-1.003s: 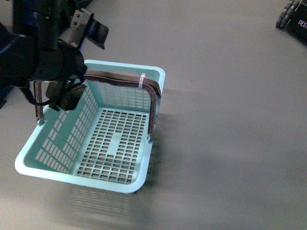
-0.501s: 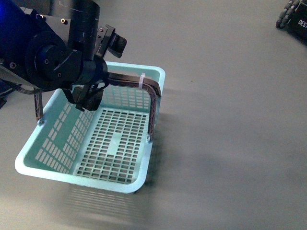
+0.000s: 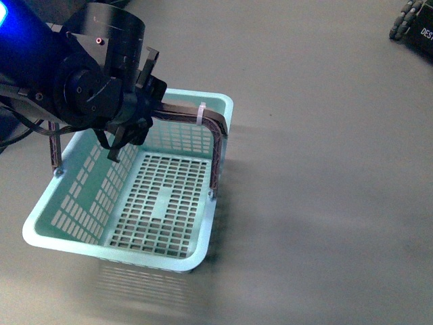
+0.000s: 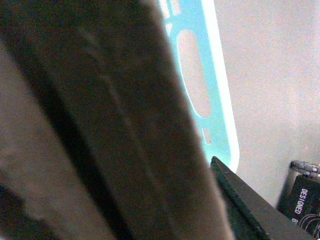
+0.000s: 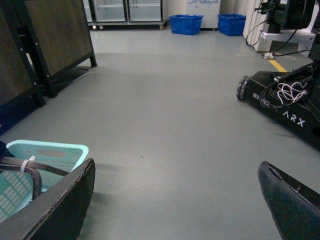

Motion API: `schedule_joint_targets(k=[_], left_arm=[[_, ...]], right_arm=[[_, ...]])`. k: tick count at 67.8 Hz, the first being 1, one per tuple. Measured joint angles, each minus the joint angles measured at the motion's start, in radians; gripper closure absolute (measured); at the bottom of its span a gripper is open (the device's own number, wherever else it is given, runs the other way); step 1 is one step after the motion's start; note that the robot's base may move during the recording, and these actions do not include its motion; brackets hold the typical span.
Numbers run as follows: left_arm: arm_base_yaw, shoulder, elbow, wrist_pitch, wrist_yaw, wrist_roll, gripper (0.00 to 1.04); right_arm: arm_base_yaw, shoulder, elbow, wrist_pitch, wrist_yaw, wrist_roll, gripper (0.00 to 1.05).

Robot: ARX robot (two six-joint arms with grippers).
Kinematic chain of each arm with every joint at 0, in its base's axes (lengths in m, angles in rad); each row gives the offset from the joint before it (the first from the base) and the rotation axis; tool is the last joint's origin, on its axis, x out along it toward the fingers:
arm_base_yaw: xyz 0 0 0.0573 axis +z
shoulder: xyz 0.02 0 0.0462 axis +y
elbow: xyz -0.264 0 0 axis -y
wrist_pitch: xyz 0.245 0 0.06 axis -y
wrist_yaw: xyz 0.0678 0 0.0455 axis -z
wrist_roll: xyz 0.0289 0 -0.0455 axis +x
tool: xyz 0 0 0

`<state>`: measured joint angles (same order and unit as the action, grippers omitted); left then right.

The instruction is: Pick mango and avocado into basket

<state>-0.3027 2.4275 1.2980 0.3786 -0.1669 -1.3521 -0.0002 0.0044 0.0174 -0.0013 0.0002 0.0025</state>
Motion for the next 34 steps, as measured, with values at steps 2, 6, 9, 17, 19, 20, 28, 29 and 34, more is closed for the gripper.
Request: schedule_joint_targets(k=[2,6,9,17,19,20,28,29,34], left_arm=[[0.0,0.0,0.004,-0.008,-0.002,-0.015,0.76],[0.0,0.0,0.017,-0.019,0.001,-0.059,0.86],[0.001,0.0,0.018,-0.019,0.009,-0.058,0.9],[0.002,-0.021,-0.011,-0.001,0.008,-0.063,0.9],[0.002,-0.027,-0.024,0.003,0.008,-0.064,0.91],[0.003,-0.036,-0.038,0.006,0.008,-0.068,0.91],[0.01,-0.11,-0.138,0.016,0.009,-0.087,0.91],[0.011,-0.12,-0.15,0.018,0.009,-0.093,0.91],[0.022,-0.209,-0.229,0.021,0.009,-0.122,0.91]], right_arm=[[0.0,0.0,0.0,0.0,0.0,0.0,0.09],[0.0,0.0,0.0,0.0,0.0,0.0,0.09],[0.0,0.0,0.0,0.0,0.0,0.0,0.09],[0.0,0.0,0.0,0.0,0.0,0.0,0.09],[0.0,0.0,0.0,0.0,0.0,0.0,0.09],[0.0,0.0,0.0,0.0,0.0,0.0,0.09],[0.0,0.0,0.0,0.0,0.0,0.0,0.09],[0.0,0.0,0.0,0.0,0.0,0.0,0.09],[0.0,0.0,0.0,0.0,0.0,0.0,0.09]])
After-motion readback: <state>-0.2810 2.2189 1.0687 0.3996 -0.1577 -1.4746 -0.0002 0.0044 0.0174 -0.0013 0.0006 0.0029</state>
